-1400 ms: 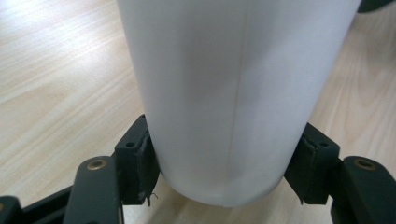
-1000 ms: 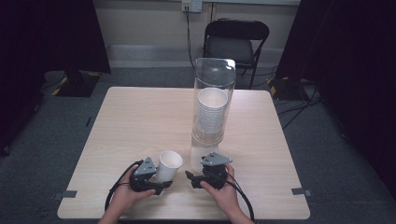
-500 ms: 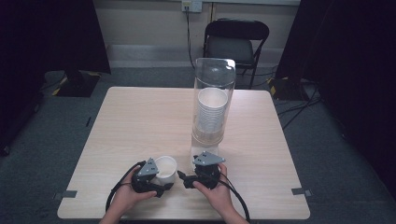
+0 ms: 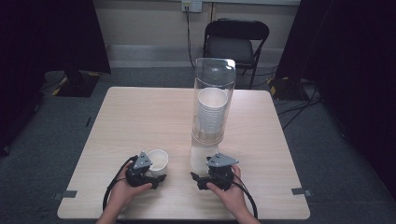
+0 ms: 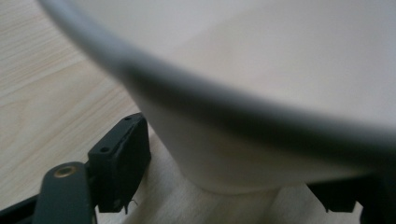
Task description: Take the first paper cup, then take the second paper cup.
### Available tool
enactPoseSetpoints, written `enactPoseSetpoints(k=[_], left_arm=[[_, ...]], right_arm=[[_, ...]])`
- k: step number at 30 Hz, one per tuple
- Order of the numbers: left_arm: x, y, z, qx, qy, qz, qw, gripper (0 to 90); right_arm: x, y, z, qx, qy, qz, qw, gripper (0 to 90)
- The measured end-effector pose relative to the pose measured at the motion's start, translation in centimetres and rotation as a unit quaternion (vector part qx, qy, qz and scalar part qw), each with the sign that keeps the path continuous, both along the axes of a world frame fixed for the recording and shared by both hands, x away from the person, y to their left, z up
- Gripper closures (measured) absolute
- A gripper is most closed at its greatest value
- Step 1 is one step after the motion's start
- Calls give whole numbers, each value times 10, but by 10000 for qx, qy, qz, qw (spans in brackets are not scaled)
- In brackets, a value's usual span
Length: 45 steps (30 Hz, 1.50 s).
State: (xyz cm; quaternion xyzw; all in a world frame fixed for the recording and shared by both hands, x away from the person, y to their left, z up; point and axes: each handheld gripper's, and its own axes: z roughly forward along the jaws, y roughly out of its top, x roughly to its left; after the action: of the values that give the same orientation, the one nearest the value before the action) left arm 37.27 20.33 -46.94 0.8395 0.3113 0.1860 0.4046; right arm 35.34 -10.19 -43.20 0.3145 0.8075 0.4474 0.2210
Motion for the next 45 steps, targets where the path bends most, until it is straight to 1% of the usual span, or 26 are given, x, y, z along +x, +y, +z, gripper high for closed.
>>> enactPoseSetpoints(k=[1, 2, 3, 4, 5, 7, 10, 12, 13, 16, 18, 22, 23, 26, 28, 30, 31, 32, 33, 34, 37, 40, 41, 43, 45], left_arm=[[-1, 2, 0, 22, 1, -6, 10000, 201], [-3, 3, -1, -29, 33, 38, 10000, 193], [-4, 5, -1, -10, 33, 50, 10000, 182], [-5, 7, -1, -4, 44, 83, 10000, 167], [-6, 10, -2, 3, 49, 97, 9999, 153], [-7, 15, -2, -7, 47, 124, 9999, 152], [-9, 24, -2, -1, 44, 197, 9998, 151], [-10, 29, -2, 7, 34, 202, 9998, 151], [-10, 30, -3, 9, 25, 200, 9998, 150], [-11, 31, -3, 9, 48, 209, 9998, 150], [-11, 31, -3, 11, 55, 202, 9998, 149], [-12, 32, -3, 6, 43, 212, 9998, 149], [-12, 32, -3, 5, 41, 212, 9998, 149], [-12, 32, -3, 7, 42, 213, 9998, 149], [-12, 32, -3, 4, 41, 217, 9998, 148], [-12, 32, -3, 7, 41, 214, 9998, 148], [-12, 32, -3, 6, 40, 216, 9998, 148], [-12, 32, -3, 6, 42, 215, 9998, 148], [-12, 32, -3, 5, 42, 216, 9998, 148], [-12, 32, -3, 4, 42, 216, 9998, 148], [-12, 32, -3, 4, 42, 218, 9998, 148], [-12, 32, -3, 6, 52, 210, 9998, 147], [-12, 32, -3, 0, 58, 209, 9998, 147], [-12, 32, -3, 1, 58, 207, 9998, 147], [-11, 32, -3, -1, 63, 207, 9998, 146]], right_arm=[[1, -5, -1, -2, 44, -33, 10000, 172], [1, -9, -2, -13, 57, -51, 10000, 173], [1, -13, -3, -24, 75, -81, 9999, 172], [1, -17, -3, -83, 36, -130, 9999, 171], [1, -20, -3, -76, 26, -154, 9998, 171], [1, -25, -1, -60, 11, -195, 9998, 165], [2, -31, 1, -48, 8, -195, 9998, 152], [3, -34, 1, -48, -7, -192, 9998, 146], [4, -34, 1, -1, 65, -213, 9998, 147], [5, -34, 1, 20, 81, -222, 9997, 156], [6, -34, 2, 113, 115, -150, 9998, 177], [9, -34, 6, 191, -33, -304, 9993, 177], [9, -34, 7, 208, -8, -312, 9993, 177], [13, -33, 9, 133, -27, -370, 9992, 174], [14, -33, 10, 167, -54, -435, 9989, 148], [15, -32, 12, 142, -58, -450, 9989, 146], [15, -32, 13, 139, -68, -504, 9986, 146], [16, -32, 14, 137, -88, -475, 9987, 143], [16, -33, 16, 157, -141, -426, 9989, 142], [17, -33, 17, 179, -183, -456, 9986, 142], [20, -33, 22, 285, -234, -430, 9984, 143], [23, -33, 28, 373, -300, -470, 9977, 143], [24, -33, 29, 443, -295, -471, 9975, 143], [25, -32, 31, 455, -322, -527, 9971, 145], [27, -31, 34, 499, -332, -509, 9969, 153]])
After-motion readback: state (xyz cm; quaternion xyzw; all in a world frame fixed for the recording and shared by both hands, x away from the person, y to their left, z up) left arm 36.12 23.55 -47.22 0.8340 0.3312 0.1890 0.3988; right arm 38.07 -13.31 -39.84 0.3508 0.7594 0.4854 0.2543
